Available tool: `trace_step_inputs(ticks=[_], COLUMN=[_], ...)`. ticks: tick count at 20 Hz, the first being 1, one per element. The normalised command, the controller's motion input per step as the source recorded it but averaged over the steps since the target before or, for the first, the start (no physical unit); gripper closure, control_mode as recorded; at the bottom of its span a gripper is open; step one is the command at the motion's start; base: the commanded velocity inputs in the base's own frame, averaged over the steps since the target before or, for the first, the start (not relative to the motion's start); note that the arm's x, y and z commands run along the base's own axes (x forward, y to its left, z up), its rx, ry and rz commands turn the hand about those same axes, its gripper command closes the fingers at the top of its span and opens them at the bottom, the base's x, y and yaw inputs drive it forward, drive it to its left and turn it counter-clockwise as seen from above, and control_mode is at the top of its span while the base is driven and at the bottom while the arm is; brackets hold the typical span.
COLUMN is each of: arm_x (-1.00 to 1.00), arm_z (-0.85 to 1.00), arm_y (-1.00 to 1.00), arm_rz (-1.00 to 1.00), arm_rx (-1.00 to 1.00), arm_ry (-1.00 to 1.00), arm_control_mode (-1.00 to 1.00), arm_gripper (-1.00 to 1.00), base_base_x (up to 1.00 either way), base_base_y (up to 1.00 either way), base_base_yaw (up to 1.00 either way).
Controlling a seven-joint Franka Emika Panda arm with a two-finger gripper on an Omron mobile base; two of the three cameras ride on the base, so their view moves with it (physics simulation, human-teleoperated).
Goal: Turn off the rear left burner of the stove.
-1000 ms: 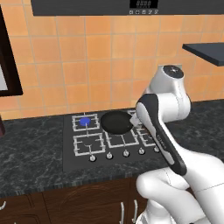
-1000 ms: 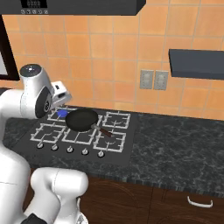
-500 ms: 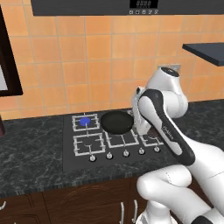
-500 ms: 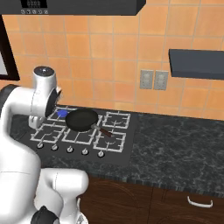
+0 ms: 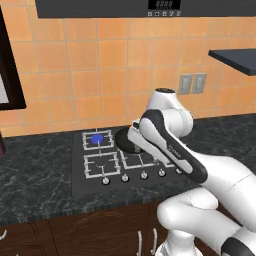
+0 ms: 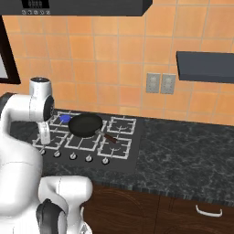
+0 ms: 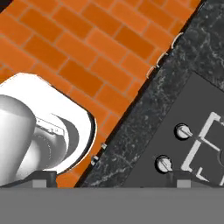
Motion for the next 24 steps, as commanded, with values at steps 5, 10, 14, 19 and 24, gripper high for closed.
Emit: trace_step_inputs(ticks=[5, 10, 14, 19, 24], arm_x=[-0.04, 0.03, 0.08, 0.21, 0.23], arm_z=[-0.51, -0.43, -0.34, -0.23, -0.21], arm_y=[0.09, 0.02, 0.13, 0.04, 0.0], arm_rz=[0.52, 0.12, 0.06, 0.12, 0.12], arm_rx=[-0.15, -0.09, -0.02, 0.0, 0.01], arm_ry=[0.0, 0.0, -0.02, -0.05, 0.0], arm_control_mode=[-1.0, -1.0, -1.0, -1.0, -1.0], arm_gripper=[-1.0, -1.0, -1.0, -1.0, -1.0], base_base_x=[0.0, 0.0, 0.0, 0.0, 0.0], base_base_y=[0.0, 0.0, 0.0, 0.0, 0.0], base_base_yaw=[0.0, 0.0, 0.0, 0.0, 0.0])
